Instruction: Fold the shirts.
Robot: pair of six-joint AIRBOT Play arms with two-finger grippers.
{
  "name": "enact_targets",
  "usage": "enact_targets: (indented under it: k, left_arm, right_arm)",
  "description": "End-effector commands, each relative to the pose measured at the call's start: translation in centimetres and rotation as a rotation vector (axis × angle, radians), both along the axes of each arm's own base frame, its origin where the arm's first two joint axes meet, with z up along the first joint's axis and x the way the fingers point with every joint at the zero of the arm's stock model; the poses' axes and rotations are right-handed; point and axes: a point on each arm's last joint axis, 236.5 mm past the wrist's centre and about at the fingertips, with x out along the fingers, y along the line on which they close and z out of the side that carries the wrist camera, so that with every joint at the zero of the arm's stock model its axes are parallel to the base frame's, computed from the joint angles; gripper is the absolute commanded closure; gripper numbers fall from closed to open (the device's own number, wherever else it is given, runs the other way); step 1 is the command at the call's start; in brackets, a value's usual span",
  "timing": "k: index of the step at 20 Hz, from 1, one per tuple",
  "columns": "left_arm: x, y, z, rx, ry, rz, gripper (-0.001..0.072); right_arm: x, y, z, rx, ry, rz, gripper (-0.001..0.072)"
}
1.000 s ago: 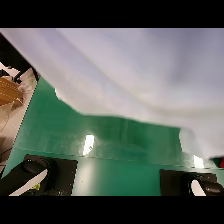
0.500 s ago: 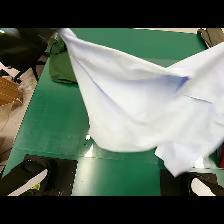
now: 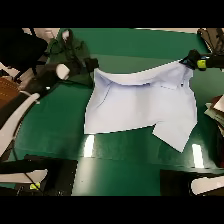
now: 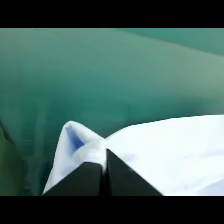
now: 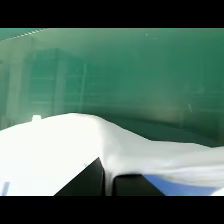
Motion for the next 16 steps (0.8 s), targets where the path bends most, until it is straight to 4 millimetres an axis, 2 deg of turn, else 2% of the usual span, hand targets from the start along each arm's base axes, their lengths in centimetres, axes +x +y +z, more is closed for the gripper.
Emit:
enact_targets:
  k: [1,3,4,6,9,11,13,15,16]
  left_arm:
    - [2.2,2.4,-5.4,0.035,0.035,0.056,0.0685]
    - [2.8,5.1,-5.3,0.033,0.038,0.104,0.0684]
    - [2.5,6.0,-5.9,0.035,0.071,0.114,0.0684]
    - [0.5,5.9,-8.3,0.061,0.195,0.079,0.0684]
    - [-2.0,2.5,-9.9,0.139,0.266,-0.058,0.0684]
    - [-3.1,-0.5,-10.0,0.151,0.270,-0.124,0.0683]
    - [-3.7,-2.4,-9.7,0.153,0.260,-0.158,0.0678]
    - [-4.4,-1.8,-9.0,0.146,0.290,-0.160,0.0227]
    - [-4.7,-0.7,-7.9,0.159,0.288,-0.162,0.0217]
  right_arm:
    - [0.9,-0.7,-3.4,0.005,0.091,0.045,0.0690]
    - [-0.5,-2.7,-4.2,-0.044,0.157,0.063,0.0690]
    - [-1.1,-3.8,-4.5,-0.064,0.183,0.057,0.0690]
    - [-2.4,-5.1,-5.0,-0.063,0.240,0.058,0.0690]
    - [-4.3,-5.1,-5.5,-0.054,0.308,0.099,0.0689]
    - [-5.0,-4.0,-5.9,-0.051,0.338,0.134,0.0690]
    - [-5.1,-3.1,-6.3,-0.044,0.349,0.155,0.0683]
    - [-5.3,-2.4,-4.8,-0.001,0.324,0.175,0.0409]
    - [-5.6,-3.0,-3.7,0.002,0.310,0.171,0.0371]
